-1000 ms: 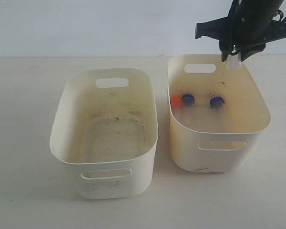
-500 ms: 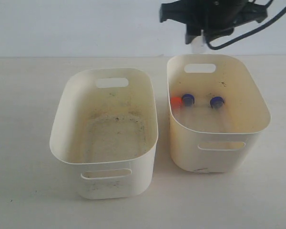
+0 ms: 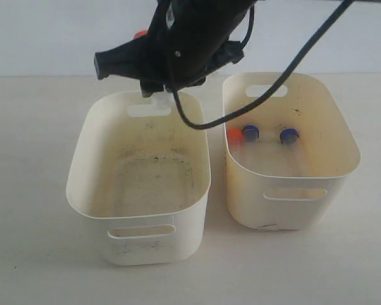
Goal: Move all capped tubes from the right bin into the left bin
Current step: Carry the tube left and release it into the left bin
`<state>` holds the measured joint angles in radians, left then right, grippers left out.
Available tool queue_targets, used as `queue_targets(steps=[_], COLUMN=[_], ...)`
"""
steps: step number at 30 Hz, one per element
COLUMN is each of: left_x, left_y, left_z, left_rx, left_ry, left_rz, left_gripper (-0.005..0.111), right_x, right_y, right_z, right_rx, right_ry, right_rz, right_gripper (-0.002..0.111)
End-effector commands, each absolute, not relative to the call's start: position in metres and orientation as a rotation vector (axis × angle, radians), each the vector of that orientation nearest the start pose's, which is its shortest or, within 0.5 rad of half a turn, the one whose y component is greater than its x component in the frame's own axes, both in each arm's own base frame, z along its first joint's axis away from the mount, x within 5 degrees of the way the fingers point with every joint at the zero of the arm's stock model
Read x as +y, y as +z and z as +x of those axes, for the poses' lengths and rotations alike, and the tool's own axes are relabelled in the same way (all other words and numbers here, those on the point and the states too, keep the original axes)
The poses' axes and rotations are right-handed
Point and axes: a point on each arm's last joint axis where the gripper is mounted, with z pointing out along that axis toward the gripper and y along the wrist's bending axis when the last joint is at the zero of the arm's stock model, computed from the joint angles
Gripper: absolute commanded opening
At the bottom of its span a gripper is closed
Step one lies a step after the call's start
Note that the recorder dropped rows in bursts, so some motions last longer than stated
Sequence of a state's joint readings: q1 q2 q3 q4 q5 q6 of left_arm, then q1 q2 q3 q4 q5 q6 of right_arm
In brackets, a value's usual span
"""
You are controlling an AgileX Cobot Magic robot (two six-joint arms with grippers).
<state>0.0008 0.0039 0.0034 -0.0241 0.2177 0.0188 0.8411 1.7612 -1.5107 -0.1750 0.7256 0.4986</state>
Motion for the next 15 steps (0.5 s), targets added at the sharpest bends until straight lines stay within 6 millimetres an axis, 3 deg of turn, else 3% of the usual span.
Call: queue_targets(steps=[1, 5, 7, 12, 15], left_x=[0.0, 0.0, 0.0, 0.0, 0.0], left_y=[0.194, 0.194, 0.194, 0.194, 0.194], left_z=[0.056, 0.056, 0.056, 0.056, 0.056], left_rx=[1.693, 1.693, 1.693, 1.693, 1.693], left_ry=[-0.01, -0.01, -0.01, -0.01, -0.01], left_rz=[-0.004, -0.004, -0.004, -0.004, -0.004], left_gripper=[0.004, 0.004, 0.004, 0.004, 0.004], right_x=[0.303, 0.305, 0.305, 0.3, 0.292], right_y=[0.28, 0.268, 0.268, 0.28, 0.303], right_z=[0.278, 0.28, 0.28, 0.279, 0.28], right_rx=[2.479, 2.515, 2.518, 2.475, 2.413], right_ry=[0.399, 0.371, 0.362, 0.346, 0.291], right_rz=[-0.537, -0.547, -0.559, -0.582, -0.56], right_gripper=[0.035, 0.061, 0.067, 0.067, 0.058])
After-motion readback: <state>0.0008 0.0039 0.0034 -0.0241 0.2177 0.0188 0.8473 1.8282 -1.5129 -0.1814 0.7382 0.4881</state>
